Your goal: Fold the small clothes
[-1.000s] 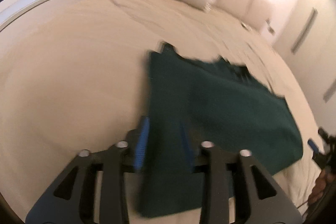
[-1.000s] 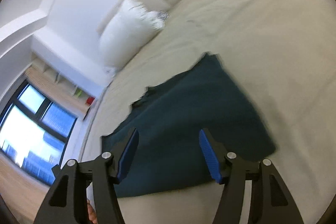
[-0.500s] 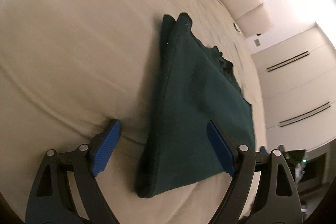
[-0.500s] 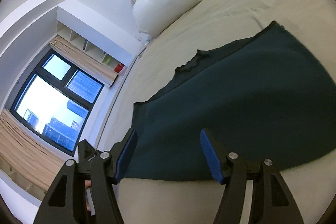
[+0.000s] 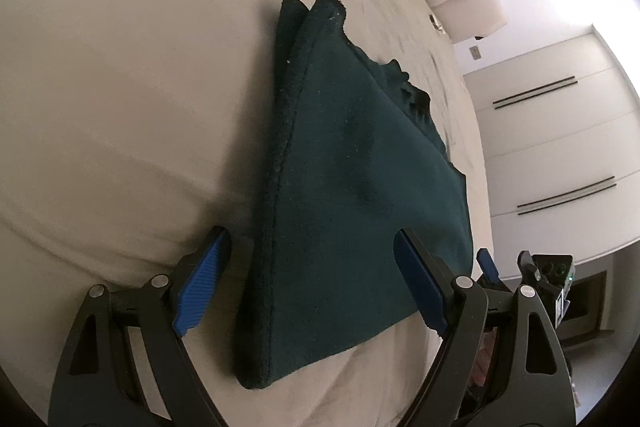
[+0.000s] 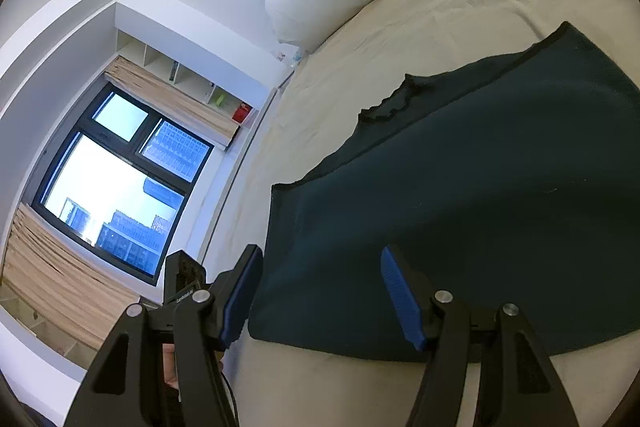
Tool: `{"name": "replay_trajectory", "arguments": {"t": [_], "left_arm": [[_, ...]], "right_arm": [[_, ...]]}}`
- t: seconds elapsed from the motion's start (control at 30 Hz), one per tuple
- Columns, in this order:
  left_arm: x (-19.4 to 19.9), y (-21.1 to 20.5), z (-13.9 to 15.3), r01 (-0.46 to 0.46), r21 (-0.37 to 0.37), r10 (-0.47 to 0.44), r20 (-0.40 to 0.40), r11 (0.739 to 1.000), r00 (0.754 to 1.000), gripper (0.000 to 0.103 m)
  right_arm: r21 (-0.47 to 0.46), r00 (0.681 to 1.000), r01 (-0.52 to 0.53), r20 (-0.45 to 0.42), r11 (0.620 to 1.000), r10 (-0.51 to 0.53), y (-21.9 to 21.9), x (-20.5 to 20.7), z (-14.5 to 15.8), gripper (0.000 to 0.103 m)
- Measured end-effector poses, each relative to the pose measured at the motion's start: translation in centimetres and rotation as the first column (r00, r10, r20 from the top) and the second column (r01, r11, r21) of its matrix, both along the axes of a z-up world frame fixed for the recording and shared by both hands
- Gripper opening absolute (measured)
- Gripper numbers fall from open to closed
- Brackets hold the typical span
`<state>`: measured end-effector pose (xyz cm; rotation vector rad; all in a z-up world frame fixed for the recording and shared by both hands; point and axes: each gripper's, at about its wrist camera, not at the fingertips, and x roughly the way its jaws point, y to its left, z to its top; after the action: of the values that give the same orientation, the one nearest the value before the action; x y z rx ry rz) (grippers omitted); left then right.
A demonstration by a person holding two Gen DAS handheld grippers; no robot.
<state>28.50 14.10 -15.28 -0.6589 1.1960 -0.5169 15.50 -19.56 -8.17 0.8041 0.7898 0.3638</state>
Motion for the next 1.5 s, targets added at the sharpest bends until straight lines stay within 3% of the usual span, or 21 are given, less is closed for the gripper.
{"name": "replay_trajectory", "arguments": {"t": [0.17, 0.27, 0.57, 0.7, 0.93, 1.0, 1.13, 1.27, 1.5], "left_arm": [[-0.2, 0.1, -0.9, 0.034, -0.027, -0.036, -0.04, 0.999, 0.999, 0.082], [0.3, 0.1, -1.5, 0.027, -0.087, -0.033, -0.068, 0.996, 0.997, 0.075], [0.4, 2.7, -3.6, -0.011, -0.204, -0.023, -0.163, 0.979, 0.986, 0.039], [0.1, 3.7, -4.3, -0.034, -0.239, -0.007, -0.169, 0.97, 0.986, 0.014], [-1.1, 4.8, -2.8, -0.06, -0.253, 0.031, -0.117, 0.966, 0.993, 0.011], [-1.6, 4.7, -2.1, -0.057, -0.239, 0.035, -0.094, 0.969, 0.995, 0.011], [-1.7, 2.7, 0.0, -0.042, -0.212, 0.03, -0.057, 0.976, 0.998, 0.011], [-1.9, 0.3, 2.8, -0.007, -0.185, 0.006, -0.004, 0.983, 1.0, 0.011], [-1.9, -9.8, 6.4, 0.124, -0.113, -0.114, 0.096, 0.986, 0.989, 0.011]], "right_arm": [[0.02, 1.0, -0.022, -0.009, 1.0, 0.022, 0.5, 0.9, 0.0, 0.065], [0.045, 0.998, -0.061, -0.023, 0.997, 0.062, 1.1, 2.2, 0.0, 0.065], [0.076, 0.97, -0.218, -0.093, 0.973, 0.225, 5.4, 8.9, -1.0, 0.065], [0.096, 0.949, -0.276, -0.134, 0.956, 0.287, 7.8, 12.3, -2.1, 0.065], [0.092, 0.915, -0.258, -0.298, 0.962, 0.274, 8.4, 16.0, -6.8, 0.063], [0.121, 0.926, -0.238, -0.273, 0.964, 0.263, 8.1, 16.0, -7.5, 0.063], [0.06, 0.933, -0.269, -0.232, 0.961, 0.276, 8.7, 15.4, -7.1, 0.063], [0.221, 0.927, -0.231, -0.245, 0.947, 0.283, 6.2, 15.0, -7.0, 0.066], [0.339, 0.955, -0.197, -0.145, 0.92, 0.258, -2.1, 12.5, -5.3, 0.079]]}}
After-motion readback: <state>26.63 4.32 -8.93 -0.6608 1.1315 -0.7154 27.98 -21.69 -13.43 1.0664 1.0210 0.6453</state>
